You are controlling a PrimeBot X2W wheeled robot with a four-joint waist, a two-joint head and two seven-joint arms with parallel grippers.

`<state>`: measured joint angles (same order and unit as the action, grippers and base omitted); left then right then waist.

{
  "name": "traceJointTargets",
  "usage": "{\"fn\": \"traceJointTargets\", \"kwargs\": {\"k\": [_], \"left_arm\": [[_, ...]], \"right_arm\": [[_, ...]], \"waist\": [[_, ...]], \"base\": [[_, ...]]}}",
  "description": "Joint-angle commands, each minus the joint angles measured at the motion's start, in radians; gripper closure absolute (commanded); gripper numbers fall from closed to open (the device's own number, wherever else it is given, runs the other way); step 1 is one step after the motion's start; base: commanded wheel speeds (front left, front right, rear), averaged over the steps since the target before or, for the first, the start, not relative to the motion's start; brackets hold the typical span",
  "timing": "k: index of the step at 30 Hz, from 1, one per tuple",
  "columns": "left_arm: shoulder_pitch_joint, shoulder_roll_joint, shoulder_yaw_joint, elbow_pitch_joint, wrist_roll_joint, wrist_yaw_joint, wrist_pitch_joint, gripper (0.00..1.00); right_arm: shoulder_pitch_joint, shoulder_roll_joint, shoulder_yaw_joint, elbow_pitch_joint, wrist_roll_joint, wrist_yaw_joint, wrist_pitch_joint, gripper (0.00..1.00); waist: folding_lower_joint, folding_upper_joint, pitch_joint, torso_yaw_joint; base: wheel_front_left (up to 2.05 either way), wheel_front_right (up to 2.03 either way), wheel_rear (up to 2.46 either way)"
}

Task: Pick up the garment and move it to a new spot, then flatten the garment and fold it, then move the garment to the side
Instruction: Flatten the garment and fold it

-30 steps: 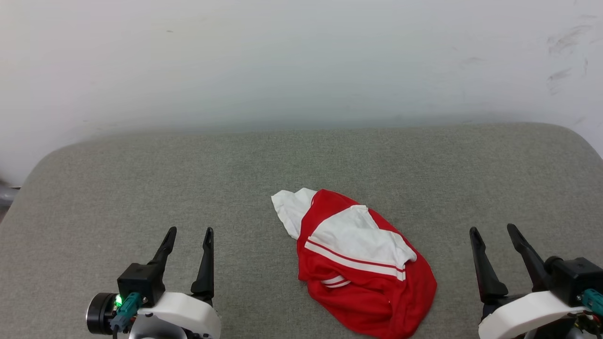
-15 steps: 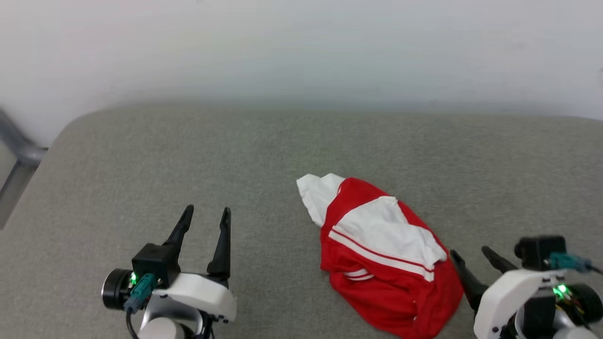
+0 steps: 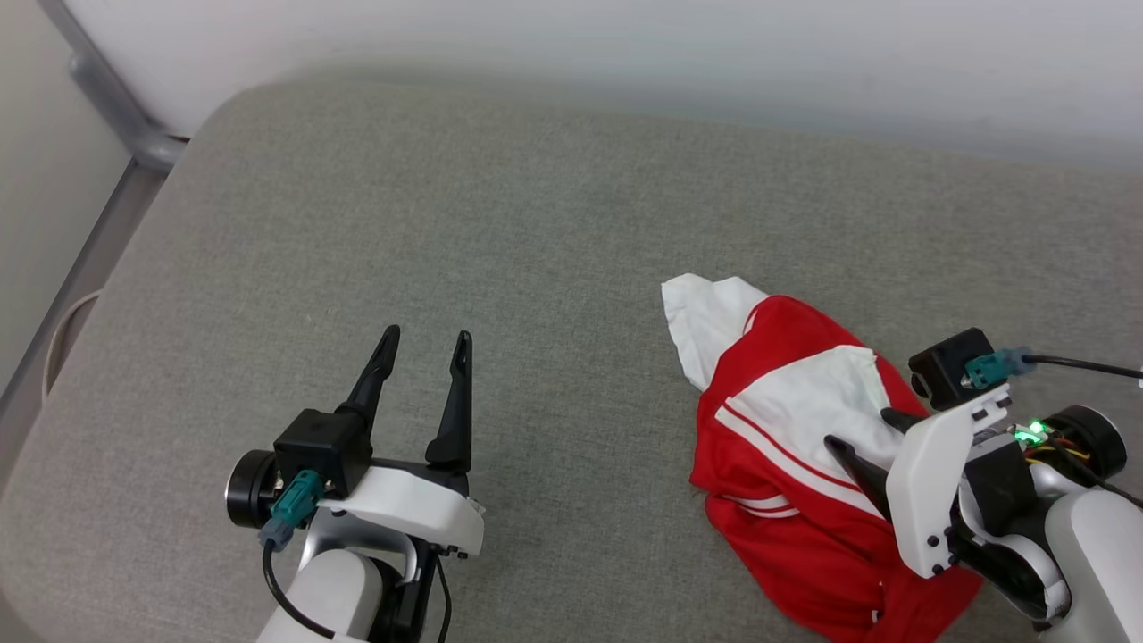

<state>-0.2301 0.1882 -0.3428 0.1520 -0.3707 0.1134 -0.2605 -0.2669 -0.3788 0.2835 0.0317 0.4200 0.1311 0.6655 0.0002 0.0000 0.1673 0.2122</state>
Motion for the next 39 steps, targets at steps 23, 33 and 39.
{"fn": "traceJointTargets", "kwargs": {"k": [23, 33, 39], "left_arm": [[0.014, -0.038, 0.08, 0.029, 0.059, -0.057, -0.005, 0.0], [0.025, -0.029, 0.08, 0.053, 0.054, -0.061, -0.005, 0.0], [0.044, -0.018, 0.088, 0.059, 0.046, -0.051, 0.001, 0.0]], "right_arm": [[-0.003, 0.001, -0.149, 0.079, 0.051, -0.001, -0.108, 1.0], [0.213, 0.174, -0.362, 0.193, 0.053, -0.001, -0.205, 0.91], [0.24, 0.25, -0.4, 0.197, 0.039, -0.001, -0.371, 0.0]], "waist": [[-0.0002, 0.0, 0.004, -0.118], [-0.0002, 0.0, -0.005, -0.173], [-0.0002, 0.0, -0.018, -0.2]], "base": [[0.0, 0.0, 0.0], [0.0, 0.0, 0.0], [0.0, 0.0, 0.0]]}}
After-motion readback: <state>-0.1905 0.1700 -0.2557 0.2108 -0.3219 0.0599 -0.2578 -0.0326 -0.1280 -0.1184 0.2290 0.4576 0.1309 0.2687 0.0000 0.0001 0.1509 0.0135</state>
